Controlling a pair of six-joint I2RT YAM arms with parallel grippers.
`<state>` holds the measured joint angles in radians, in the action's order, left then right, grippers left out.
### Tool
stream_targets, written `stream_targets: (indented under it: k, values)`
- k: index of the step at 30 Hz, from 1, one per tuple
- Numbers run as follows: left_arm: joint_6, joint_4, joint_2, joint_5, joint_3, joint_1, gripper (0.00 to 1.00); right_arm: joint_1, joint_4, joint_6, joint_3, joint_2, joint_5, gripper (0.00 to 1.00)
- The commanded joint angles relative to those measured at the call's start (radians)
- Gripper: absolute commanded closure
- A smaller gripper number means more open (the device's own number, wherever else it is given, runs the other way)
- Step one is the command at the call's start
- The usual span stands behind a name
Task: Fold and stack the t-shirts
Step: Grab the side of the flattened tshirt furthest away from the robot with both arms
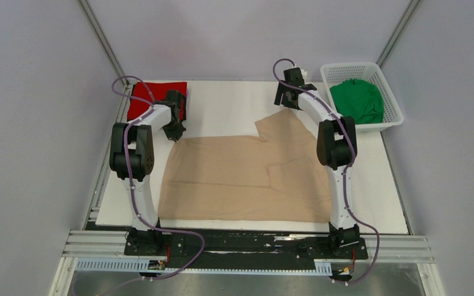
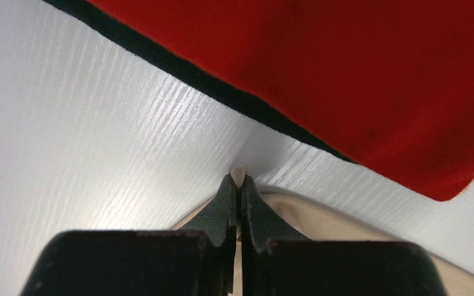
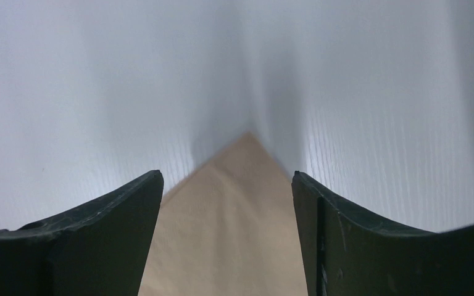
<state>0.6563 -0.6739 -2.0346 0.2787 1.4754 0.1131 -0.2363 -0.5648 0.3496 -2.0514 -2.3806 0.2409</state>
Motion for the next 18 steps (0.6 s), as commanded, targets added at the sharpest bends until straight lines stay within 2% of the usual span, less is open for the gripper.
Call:
stream_targets:
  k: [1,8,12,18]
  values:
    - [-0.026,0.028,0.049,-0.027,0.013,-0.006,1.00,-0.018,-0.005,-0.128,-0.163,-0.106,0.081,0.31]
    - [-0.039,0.022,0.061,-0.017,0.014,-0.006,1.00,-0.043,0.000,-0.164,-0.082,-0.099,0.116,0.42]
    - [-0.043,0.017,0.063,-0.021,0.016,-0.006,1.00,-0.049,0.000,-0.127,0.012,-0.059,0.191,0.51]
    - [-0.060,0.012,0.088,-0.029,0.007,-0.006,1.00,-0.048,0.001,-0.024,0.120,0.023,0.205,0.64]
